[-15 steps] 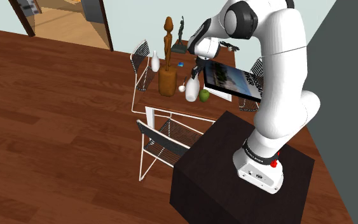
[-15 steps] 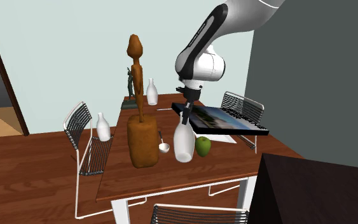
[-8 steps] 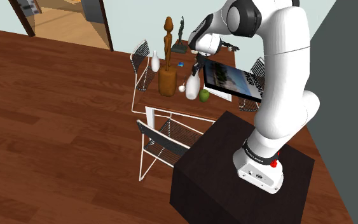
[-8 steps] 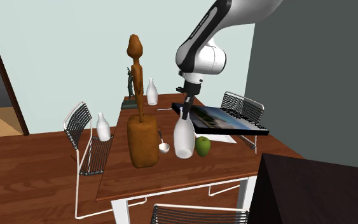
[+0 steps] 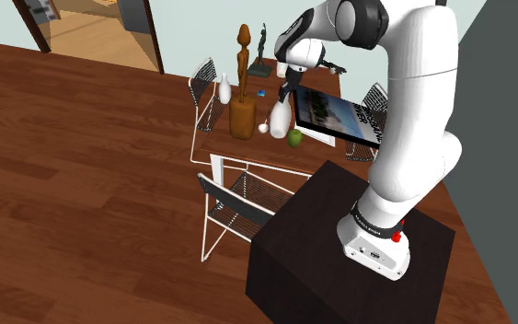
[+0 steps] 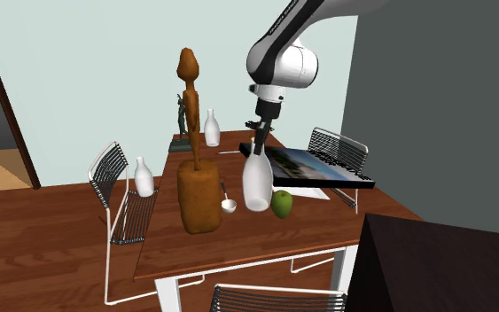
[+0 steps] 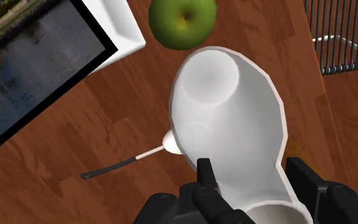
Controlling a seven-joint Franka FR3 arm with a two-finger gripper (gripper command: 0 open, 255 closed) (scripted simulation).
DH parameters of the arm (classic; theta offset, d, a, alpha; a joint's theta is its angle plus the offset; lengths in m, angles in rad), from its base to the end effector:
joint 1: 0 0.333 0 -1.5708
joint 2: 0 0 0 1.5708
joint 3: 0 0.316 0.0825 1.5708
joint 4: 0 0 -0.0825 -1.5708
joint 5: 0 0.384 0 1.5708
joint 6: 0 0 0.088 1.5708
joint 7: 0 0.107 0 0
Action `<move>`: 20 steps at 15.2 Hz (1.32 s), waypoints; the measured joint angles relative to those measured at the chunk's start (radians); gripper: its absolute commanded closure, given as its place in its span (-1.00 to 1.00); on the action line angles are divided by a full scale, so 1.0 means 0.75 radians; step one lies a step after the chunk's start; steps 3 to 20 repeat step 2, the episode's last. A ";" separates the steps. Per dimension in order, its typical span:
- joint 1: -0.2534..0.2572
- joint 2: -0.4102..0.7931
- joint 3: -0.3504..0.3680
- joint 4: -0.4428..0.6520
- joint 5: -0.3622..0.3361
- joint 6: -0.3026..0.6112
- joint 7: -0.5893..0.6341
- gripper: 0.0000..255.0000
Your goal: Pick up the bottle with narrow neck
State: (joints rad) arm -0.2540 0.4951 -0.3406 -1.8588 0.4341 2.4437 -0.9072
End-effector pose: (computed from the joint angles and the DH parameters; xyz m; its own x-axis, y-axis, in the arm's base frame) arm 0.5492 -0.3514 0.2773 0.9802 0.0428 0.1934 0.0452 -0.9989 -0.0082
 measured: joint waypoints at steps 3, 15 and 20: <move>0.006 -0.020 -0.009 0.002 -0.013 -0.021 0.011 1.00; 0.006 -0.020 -0.009 0.002 -0.013 -0.021 0.011 1.00; 0.006 -0.020 -0.009 0.002 -0.013 -0.021 0.011 1.00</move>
